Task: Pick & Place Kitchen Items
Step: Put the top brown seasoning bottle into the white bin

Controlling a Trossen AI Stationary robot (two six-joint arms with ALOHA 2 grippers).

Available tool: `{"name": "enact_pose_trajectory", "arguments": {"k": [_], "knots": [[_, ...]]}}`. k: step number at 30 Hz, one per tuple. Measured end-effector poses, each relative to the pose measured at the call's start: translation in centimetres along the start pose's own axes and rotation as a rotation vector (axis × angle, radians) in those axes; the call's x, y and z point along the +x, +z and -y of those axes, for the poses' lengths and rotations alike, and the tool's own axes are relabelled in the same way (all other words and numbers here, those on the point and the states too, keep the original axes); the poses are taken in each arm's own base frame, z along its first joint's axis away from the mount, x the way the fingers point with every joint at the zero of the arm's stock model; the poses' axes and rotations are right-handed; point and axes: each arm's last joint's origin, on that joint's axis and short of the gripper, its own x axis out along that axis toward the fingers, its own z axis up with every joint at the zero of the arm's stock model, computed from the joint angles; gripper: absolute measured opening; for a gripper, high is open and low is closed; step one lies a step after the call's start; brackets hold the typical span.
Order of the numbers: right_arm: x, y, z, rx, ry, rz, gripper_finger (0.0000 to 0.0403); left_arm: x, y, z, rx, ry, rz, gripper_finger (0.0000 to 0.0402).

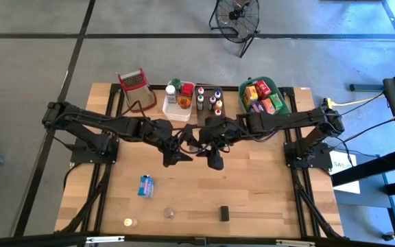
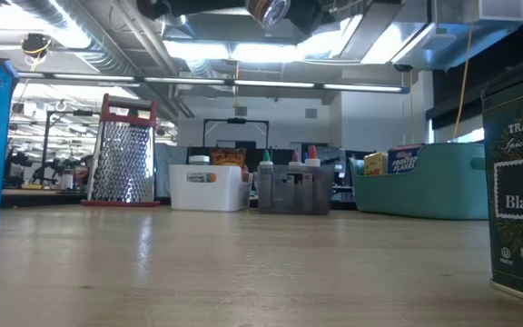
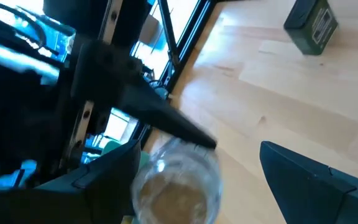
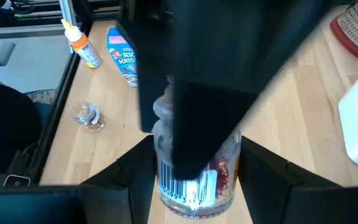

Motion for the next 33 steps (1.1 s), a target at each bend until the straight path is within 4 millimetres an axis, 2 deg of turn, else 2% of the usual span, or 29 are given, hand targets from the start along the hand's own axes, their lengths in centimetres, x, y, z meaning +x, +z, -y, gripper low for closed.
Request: {"name": "enact_pose_trajectory", "arguments": {"k": [5,11,17,24,33], "knots": [[0.0,0.0,0.0,0.001,0.018,0.002,0.0187,1.1,-1.0,0.1,-0.014,-0.015,-0.038,0.0326],[0.0,0.0,0.0,0.001,0.025,-0.001,0.0187,1.8,-1.0,0.2,0.012,-0.011,-0.029,0.0326],[0.0,0.2,0.0,-0.004,0.026,0.013,0.0187,1.8,-0.7,0.0,0.020,0.021,-0.019,0.0326],[0.0,0.1,0.0,-0.008,0.023,0.012,0.0187,1.8,-0.7,0.0,-0.049,0.032,-0.025,0.0326],[0.0,0.1,0.0,-0.008,0.023,0.011,0.0187,1.8,-0.9,0.1,0.029,0.014,-0.046,0.0326]]}}
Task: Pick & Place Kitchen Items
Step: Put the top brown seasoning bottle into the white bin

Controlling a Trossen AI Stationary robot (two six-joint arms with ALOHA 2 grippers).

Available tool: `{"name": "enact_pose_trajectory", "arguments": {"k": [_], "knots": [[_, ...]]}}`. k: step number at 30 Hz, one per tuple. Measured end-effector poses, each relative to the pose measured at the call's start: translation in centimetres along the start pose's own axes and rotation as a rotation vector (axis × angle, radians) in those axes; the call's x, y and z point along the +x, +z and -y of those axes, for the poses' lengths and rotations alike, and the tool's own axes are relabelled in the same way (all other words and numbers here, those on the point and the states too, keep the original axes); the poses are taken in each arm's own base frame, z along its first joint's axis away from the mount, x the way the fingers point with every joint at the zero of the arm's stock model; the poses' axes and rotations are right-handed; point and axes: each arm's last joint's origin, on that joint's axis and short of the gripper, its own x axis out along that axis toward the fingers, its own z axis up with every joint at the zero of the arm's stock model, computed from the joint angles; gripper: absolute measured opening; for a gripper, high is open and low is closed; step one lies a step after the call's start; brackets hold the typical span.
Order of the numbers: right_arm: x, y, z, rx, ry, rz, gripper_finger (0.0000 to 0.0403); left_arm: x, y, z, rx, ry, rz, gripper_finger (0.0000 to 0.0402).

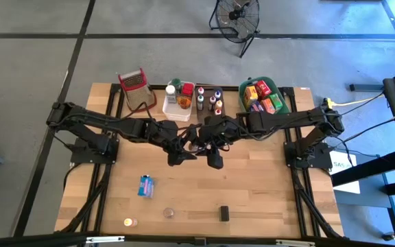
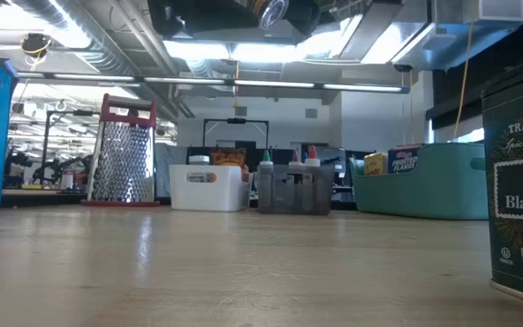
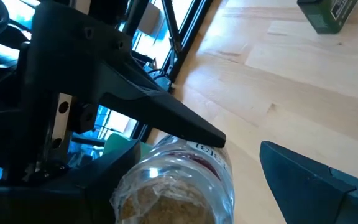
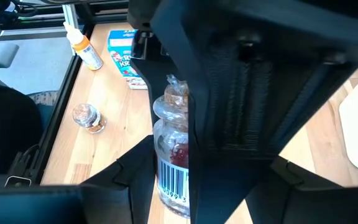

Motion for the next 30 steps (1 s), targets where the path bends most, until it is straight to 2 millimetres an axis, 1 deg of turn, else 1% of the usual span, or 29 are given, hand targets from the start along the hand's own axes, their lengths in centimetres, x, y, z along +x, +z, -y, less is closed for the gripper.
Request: {"name": "enact_pose_trajectory", "arguments": {"k": [3,6,10,16,19,30], "knots": [[0.00,0.00,0.01,0.000,0.000,0.000,0.0187,0.00,-0.04,-0.02,0.020,0.000,-0.002,0.0322],[0.00,0.01,0.01,-0.003,-0.001,0.001,0.0187,0.00,-0.17,-0.10,0.020,0.003,-0.005,0.0309],[0.02,0.02,0.00,-0.003,0.000,0.002,0.0187,-0.03,-0.16,-0.13,0.020,0.005,-0.004,0.0277],[0.05,0.03,0.00,-0.006,0.001,0.004,0.0187,-0.04,-0.13,-0.21,0.020,0.010,-0.002,0.0215],[0.06,0.03,-0.01,-0.010,0.001,0.003,0.0187,-0.04,-0.13,-0.21,0.019,0.010,-0.001,0.0196],[0.06,0.04,-0.01,-0.022,0.001,0.004,0.0187,-0.04,-0.12,-0.19,0.018,0.010,-0.002,0.0195]]}}
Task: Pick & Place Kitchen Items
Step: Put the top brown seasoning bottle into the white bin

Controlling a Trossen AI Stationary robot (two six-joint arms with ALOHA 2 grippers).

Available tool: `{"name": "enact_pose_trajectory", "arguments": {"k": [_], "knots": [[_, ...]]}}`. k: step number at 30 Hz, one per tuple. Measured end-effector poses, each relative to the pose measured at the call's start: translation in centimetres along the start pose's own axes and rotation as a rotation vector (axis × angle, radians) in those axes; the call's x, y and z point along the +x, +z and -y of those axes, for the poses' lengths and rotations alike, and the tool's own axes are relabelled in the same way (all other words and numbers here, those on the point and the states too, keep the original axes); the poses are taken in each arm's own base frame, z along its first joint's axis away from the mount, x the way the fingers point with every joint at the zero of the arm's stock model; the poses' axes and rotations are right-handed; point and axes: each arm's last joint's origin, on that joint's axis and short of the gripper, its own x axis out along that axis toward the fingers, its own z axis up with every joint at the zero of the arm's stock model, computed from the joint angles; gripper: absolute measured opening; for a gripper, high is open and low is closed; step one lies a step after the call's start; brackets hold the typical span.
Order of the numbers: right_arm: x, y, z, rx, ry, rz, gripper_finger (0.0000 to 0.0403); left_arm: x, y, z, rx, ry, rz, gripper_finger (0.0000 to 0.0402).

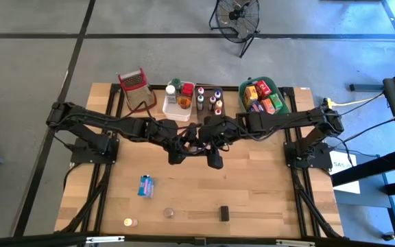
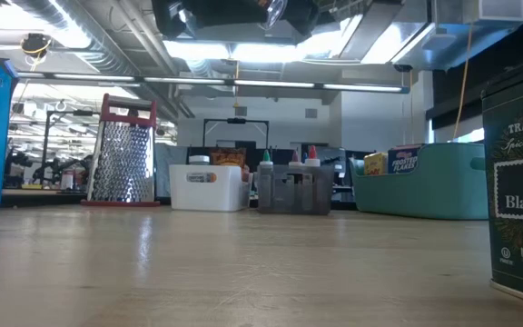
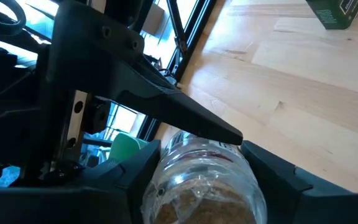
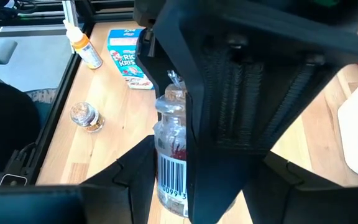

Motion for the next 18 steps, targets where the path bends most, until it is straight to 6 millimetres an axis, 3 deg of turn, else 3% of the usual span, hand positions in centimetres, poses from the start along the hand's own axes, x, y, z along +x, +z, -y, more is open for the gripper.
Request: {"name": "enact_pose_trajectory", "arguments": {"k": [5,10,12,18], "knots": [[0.0,-0.1,0.2,0.016,-0.106,0.003,0.0199,0.0,0.0,0.0,0.005,0.019,-0.038,0.0195],[-0.2,-0.1,0.5,0.066,-0.178,0.005,0.0353,0.0,-0.4,0.4,-0.085,0.026,-0.130,0.0193],[-0.2,-0.4,0.5,0.061,-0.184,-0.026,0.0383,-0.1,-0.7,0.6,-0.102,0.037,-0.208,0.0193],[-0.3,-1.2,0.3,0.080,-0.186,-0.104,0.0352,-0.4,-2.7,0.8,-0.164,0.042,-0.418,0.0193]]}}
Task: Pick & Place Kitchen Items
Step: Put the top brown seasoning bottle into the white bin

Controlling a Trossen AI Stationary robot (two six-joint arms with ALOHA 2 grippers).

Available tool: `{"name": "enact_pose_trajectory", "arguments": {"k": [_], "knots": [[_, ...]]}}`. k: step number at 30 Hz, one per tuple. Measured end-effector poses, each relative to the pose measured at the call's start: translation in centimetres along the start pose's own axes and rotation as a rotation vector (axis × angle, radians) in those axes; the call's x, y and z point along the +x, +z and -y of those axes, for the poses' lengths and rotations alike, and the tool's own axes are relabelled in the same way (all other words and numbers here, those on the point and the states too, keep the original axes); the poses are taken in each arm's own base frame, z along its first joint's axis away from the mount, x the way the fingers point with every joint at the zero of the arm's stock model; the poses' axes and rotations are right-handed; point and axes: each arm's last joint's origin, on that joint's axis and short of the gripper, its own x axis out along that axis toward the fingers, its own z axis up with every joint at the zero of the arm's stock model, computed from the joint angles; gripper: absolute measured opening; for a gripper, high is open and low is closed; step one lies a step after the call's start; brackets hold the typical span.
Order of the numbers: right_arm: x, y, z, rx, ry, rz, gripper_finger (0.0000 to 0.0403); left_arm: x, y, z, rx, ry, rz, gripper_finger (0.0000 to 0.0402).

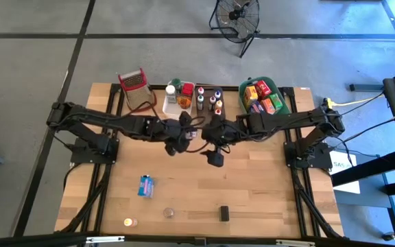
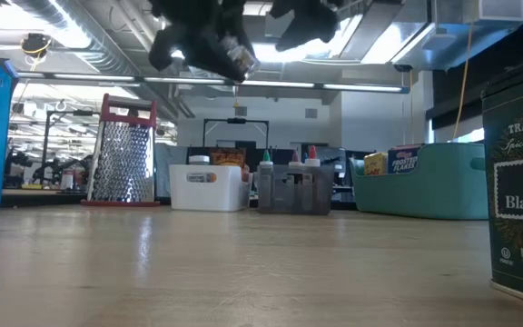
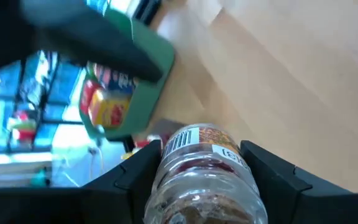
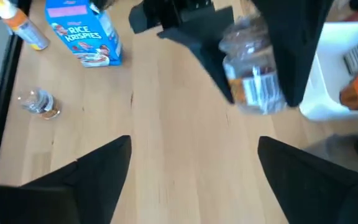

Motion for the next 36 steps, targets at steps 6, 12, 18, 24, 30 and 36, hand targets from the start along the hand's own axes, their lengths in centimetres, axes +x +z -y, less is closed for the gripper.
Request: {"name": "enact_pose_trajectory", "arguments": {"k": [6,12,18,24,30,36], "knots": [[-0.1,-0.7,-0.2,0.035,-0.018,-0.066,0.0345,0.8,-3.9,-2.1,-0.117,0.024,-0.167,0.0193],[-0.4,-1.7,-1.4,0.010,-0.136,-0.109,0.0346,1.5,-10.0,-4.8,-0.409,-0.003,-0.270,0.0193],[-0.8,-2.3,-3.1,-0.063,-0.262,-0.069,0.0346,1.5,-14.1,-6.3,-0.712,-0.008,-0.274,0.0193],[0.1,-3.2,-3.5,-0.117,-0.276,-0.069,0.0346,3.5,-16.1,-5.8,-0.913,0.019,-0.417,0.0193],[1.2,-4.1,-2.9,-0.126,-0.292,-0.097,0.0346,6.0,-18.5,-4.7,-1.003,-0.029,-0.527,0.0193],[1.3,-4.2,-2.9,-0.154,-0.290,-0.104,0.0346,6.5,-20.3,-3.9,-1.120,-0.108,-0.592,0.0193]]}}
